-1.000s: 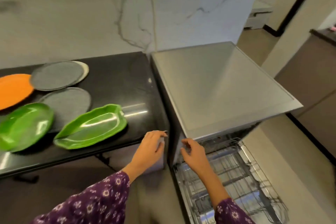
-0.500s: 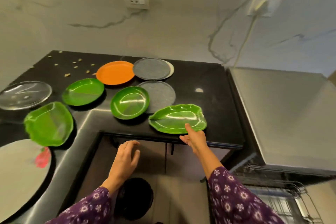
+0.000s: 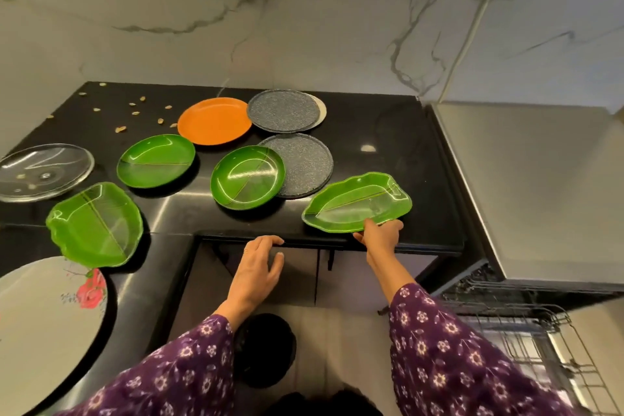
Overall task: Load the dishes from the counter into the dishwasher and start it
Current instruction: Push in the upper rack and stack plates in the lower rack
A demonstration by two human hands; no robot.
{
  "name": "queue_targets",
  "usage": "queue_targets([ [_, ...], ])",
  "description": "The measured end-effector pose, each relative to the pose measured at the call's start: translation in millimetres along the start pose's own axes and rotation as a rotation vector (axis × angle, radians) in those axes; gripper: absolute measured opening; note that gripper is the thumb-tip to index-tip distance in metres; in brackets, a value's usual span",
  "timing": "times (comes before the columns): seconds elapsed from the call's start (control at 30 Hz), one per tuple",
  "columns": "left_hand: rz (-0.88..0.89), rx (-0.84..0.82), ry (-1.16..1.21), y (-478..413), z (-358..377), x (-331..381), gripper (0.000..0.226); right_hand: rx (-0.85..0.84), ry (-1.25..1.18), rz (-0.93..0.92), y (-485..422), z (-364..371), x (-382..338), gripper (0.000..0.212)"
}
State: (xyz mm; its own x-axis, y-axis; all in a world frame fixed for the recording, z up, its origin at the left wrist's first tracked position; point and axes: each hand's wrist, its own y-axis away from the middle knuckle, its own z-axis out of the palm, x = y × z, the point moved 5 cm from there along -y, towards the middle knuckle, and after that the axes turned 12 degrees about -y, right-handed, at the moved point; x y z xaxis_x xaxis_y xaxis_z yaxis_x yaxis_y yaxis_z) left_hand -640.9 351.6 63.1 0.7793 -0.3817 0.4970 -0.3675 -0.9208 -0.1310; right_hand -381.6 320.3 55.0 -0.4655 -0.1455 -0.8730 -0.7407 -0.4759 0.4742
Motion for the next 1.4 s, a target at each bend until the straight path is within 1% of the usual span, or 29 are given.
queue_targets([
  [0.07, 0.056, -0.026, 0.007, -6.2, 8.7, 16.5, 0.022, 0.010, 0.001, -0.132, -0.2, -31.0, -13.5, 0.027],
  [0.13, 0.127, -0.048, 0.012, -12.4, 18.9, 34.4, 0.022, 0.054, 0.075, -0.317, 3.4, -72.4, -31.3, 0.028],
  [0.2, 0.202, -0.081, 0.020, -18.3, 33.6, 57.1, 0.022, 0.066, 0.152, -0.457, 9.3, -121.0, -47.9, 0.029],
  [0.27, 0.277, -0.108, 0.026, -21.2, 49.0, 81.3, 0.022, 0.060, 0.210, -0.528, 17.0, -168.9, -58.6, 0.023],
  [0.33, 0.383, -0.141, 0.036, -21.0, 69.7, 113.6, 0.024, 0.101, 0.281, -0.581, 24.1, -224.6, -65.4, 0.017],
  [0.43, 0.544, -0.199, 0.032, -16.2, 101.0, 165.5, 0.024, 0.181, 0.409, -0.634, 36.9, -300.7, -66.3, 0.013],
  [0.5, 0.661, -0.238, 0.048, -9.4, 123.2, 207.6, 0.023, 0.276, 0.532, -0.618, 43.5, -351.7, -57.2, 0.014],
  [0.57, 0.776, -0.275, 0.069, 1.3, 146.6, 252.7, 0.028, 0.363, 0.670, -0.581, 47.9, -397.0, -41.3, 0.016],
  [0.63, 0.862, -0.305, 0.072, 10.6, 167.9, 295.3, 0.031, 0.399, 0.757, -0.525, 47.0, -433.1, -20.7, 0.019],
  [0.73, 1.011, -0.331, 0.015, 18.8, 207.5, 352.7, 0.032, 0.401, 0.863, -0.367, 29.7, -475.1, 13.8, 0.027],
  [0.8, 1.087, -0.342, -0.046, 20.9, 234.0, 382.5, 0.033, 0.365, 0.943, -0.233, 12.4, -490.6, 34.9, 0.031],
  [0.87, 1.166, -0.331, -0.125, 20.3, 258.9, 411.1, 0.035, 0.295, 1.020, -0.139, -10.8, -500.0, 50.7, 0.030],
  [0.93, 1.265, -0.281, -0.251, 16.4, 280.5, 432.3, 0.040, 0.217, 1.106, -0.073, -36.4, -501.3, 60.6, 0.029],
  [1.0, 1.306, -0.195, -0.361, 6.7, 304.0, 442.6, 0.040, 0.130, 1.197, -0.036, -66.5, -502.5, 71.4, 0.027],
  [1.13, 1.228, -0.025, -0.510, -3.3, 335.0, 434.0, 0.040, -0.045, 1.346, -0.057, -127.3, -495.2, 99.9, 0.031],
  [1.2, 1.232, 0.080, -0.533, -0.6, 344.1, 432.3, 0.035, -0.119, 1.396, -0.071, -155.6, -488.5, 117.5, 0.032],
  [1.3, 1.250, 0.290, -0.514, 3.8, 351.6, 433.9, 0.026, -0.170, 1.384, -0.054, -193.0, -476.3, 144.1, 0.033],
  [1.4, 1.203, 0.510, -0.470, 4.3, 352.9, 436.4, 0.022, -0.238, 1.400, -0.031, -228.6, -461.2, 175.1, 0.035],
])
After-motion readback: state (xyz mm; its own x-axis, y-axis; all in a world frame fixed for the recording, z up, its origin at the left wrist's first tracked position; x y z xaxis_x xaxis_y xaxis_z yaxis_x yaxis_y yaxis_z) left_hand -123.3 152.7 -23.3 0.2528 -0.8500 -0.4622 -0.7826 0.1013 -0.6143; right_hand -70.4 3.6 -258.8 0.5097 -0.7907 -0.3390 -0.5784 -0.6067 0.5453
